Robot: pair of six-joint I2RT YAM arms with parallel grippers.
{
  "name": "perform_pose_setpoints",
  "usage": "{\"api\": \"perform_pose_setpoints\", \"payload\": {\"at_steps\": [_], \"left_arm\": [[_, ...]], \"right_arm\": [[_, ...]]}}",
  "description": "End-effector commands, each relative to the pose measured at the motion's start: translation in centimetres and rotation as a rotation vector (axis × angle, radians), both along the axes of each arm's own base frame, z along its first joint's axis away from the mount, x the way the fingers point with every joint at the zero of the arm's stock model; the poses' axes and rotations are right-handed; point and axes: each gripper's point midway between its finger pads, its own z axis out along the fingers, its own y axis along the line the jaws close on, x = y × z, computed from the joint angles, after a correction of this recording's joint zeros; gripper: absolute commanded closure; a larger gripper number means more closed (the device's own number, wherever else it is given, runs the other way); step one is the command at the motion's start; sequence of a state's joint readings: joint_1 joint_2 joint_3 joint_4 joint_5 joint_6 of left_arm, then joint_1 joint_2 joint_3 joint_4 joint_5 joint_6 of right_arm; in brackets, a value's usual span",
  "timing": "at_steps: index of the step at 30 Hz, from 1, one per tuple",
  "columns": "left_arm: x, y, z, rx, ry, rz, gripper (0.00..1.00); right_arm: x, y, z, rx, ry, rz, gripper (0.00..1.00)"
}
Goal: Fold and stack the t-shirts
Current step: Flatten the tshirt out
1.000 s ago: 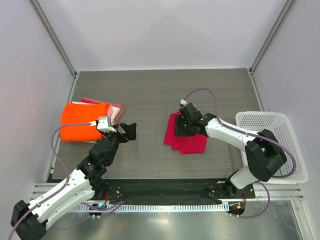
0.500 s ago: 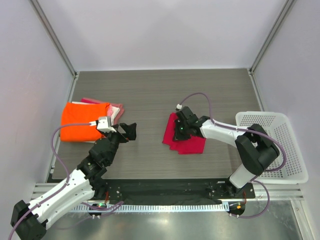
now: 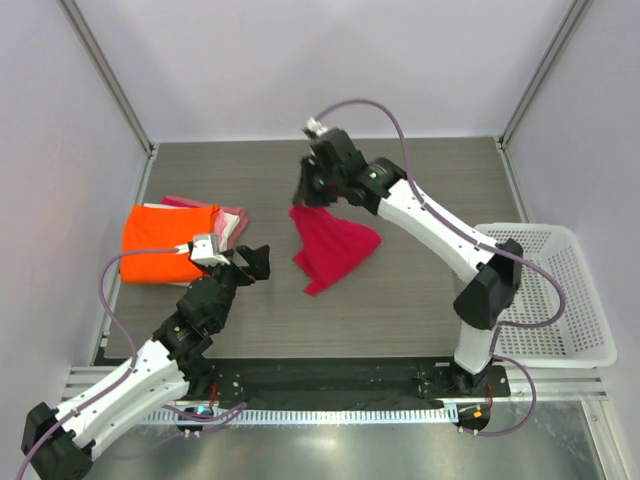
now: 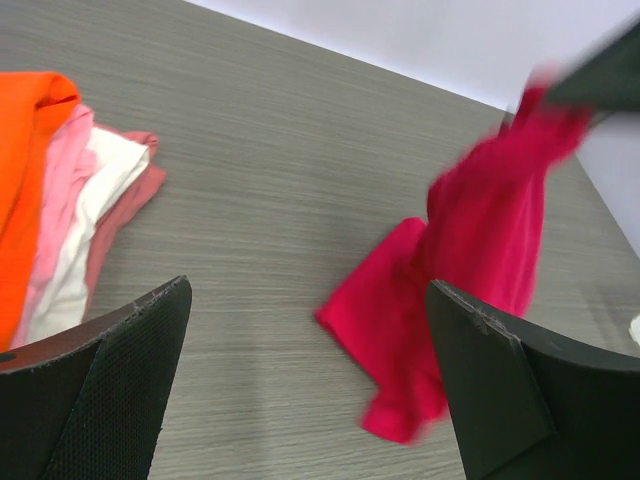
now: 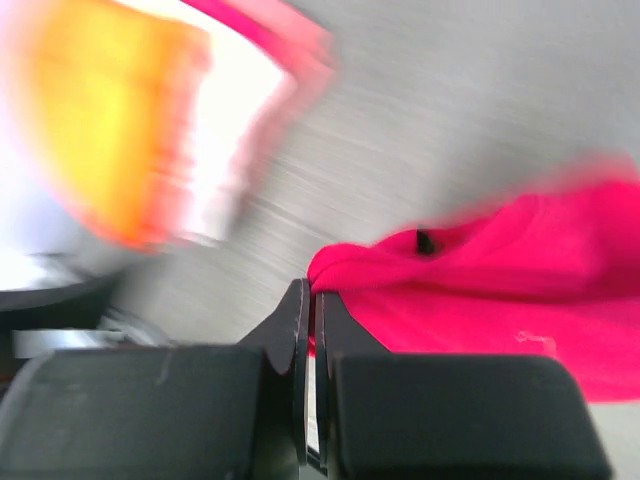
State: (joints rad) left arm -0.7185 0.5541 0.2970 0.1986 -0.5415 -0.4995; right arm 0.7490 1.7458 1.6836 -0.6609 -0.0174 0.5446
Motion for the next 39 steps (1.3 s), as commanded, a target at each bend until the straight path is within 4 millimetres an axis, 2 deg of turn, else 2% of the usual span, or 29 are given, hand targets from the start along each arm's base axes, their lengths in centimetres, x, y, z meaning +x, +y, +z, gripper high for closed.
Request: {"api": "perform_pose_setpoints", "payload": {"at_steps": [1,2,3,4,5,6,7,8,9,10,11,12,13,15,16,18,19,20,21,22,25,29,30,33,35,36,37,39], "left_arm": [[0.2,2.1,0.7,-0.042,-0.005,0.120,0.00],[0.1,2.6,0.3,-0.050,0.010,0.143,0.01],[0.0,3.0,0.4,-0.058,0.008,0.160,0.00],[-0.1,3.4,0.2,-0.062,0.010,0.181,0.00],[-0.3,4.2,0.3,-0.074,0.006,0.213,0.01],[-0.5,4.6,0.3,-0.092,0.004,0.234,0.00],[-0.6,5.0,-0.1,-0.096,0.006,0.250,0.00],[-0.7,5.3,0.0,-0.104,0.002,0.260,0.00],[-0.9,5.7,0.3,-0.123,-0.012,0.275,0.00],[-1.0,5.9,0.4,-0.131,-0.019,0.279,0.00],[-1.1,6.0,0.2,-0.132,-0.020,0.282,0.01],[-1.2,6.1,0.3,-0.143,-0.029,0.280,0.00],[-1.3,6.1,0.4,-0.146,-0.033,0.277,0.00],[-1.3,6.0,0.4,-0.147,-0.035,0.271,0.00],[-1.2,5.6,0.3,-0.134,-0.033,0.252,0.00],[-1.1,5.1,0.6,-0.127,-0.035,0.230,0.00],[-0.9,4.6,0.3,-0.110,-0.021,0.211,0.00],[-0.8,4.3,0.2,-0.094,-0.015,0.200,0.00],[-0.7,4.1,0.7,-0.094,-0.015,0.194,0.01],[-0.6,3.9,0.6,-0.082,-0.005,0.187,0.00],[-0.1,3.1,0.4,-0.047,0.025,0.163,0.00],[0.3,2.4,0.0,-0.019,0.053,0.150,0.00],[0.4,2.1,-0.3,-0.010,0.064,0.140,0.01],[0.7,1.7,-0.6,0.007,0.082,0.133,0.00],[0.8,1.8,-0.6,0.009,0.084,0.139,0.00],[0.9,1.7,-0.8,0.017,0.091,0.139,0.00],[0.9,1.6,-0.8,0.019,0.093,0.139,0.00],[0.9,1.5,-1.1,0.021,0.095,0.135,0.00]], "right_arm": [[-1.8,3.9,11.9,0.130,-0.144,0.131,0.99],[-1.1,4.2,13.4,0.145,-0.166,0.117,0.99],[-1.2,3.4,15.4,0.143,-0.186,0.098,0.99],[-1.4,2.2,21.3,0.236,-0.292,0.071,0.99],[-0.3,0.3,23.1,0.261,-0.320,0.017,0.99],[-0.5,-2.5,25.9,0.296,-0.373,-0.050,0.99],[0.6,-4.2,24.9,0.290,-0.335,-0.111,0.99],[2.1,-8.1,24.9,0.288,-0.339,-0.206,0.99],[0.8,-11.5,28.5,0.370,-0.437,-0.263,0.99],[2.0,-12.6,21.9,0.310,-0.318,-0.322,0.99],[3.1,-15.7,20.3,0.314,-0.313,-0.395,0.99],[3.3,-16.5,18.9,0.327,-0.309,-0.406,0.99],[2.3,-17.4,14.1,0.281,-0.220,-0.408,0.99],[2.1,-19.7,9.5,0.211,-0.157,-0.445,0.99],[1.0,-20.2,5.2,0.164,-0.088,-0.452,0.98],[0.2,-20.7,2.1,0.132,-0.070,-0.448,0.90],[-1.0,-21.1,-1.4,0.091,-0.008,-0.451,0.60],[-1.6,-21.7,-2.2,0.074,-0.009,-0.465,0.39],[-2.5,-22.3,-4.5,0.038,0.029,-0.480,0.29],[-2.9,-22.8,-5.2,0.020,0.027,-0.495,0.24],[-3.7,-24.7,-6.3,-0.048,-0.012,-0.538,0.23],[-3.4,-25.0,-6.3,-0.104,-0.041,-0.495,0.26],[-3.0,-25.0,-6.8,-0.128,-0.029,-0.484,0.27],[-1.2,-25.6,-6.6,-0.191,-0.050,-0.489,0.31],[0.7,-25.5,-7.0,-0.221,-0.038,-0.498,0.36],[1.9,-25.1,-6.6,-0.219,-0.043,-0.500,0.38],[2.6,-25.0,-8.0,-0.240,-0.008,-0.498,0.41],[4.2,-24.4,-8.6,-0.231,0.007,-0.514,0.45]]}}
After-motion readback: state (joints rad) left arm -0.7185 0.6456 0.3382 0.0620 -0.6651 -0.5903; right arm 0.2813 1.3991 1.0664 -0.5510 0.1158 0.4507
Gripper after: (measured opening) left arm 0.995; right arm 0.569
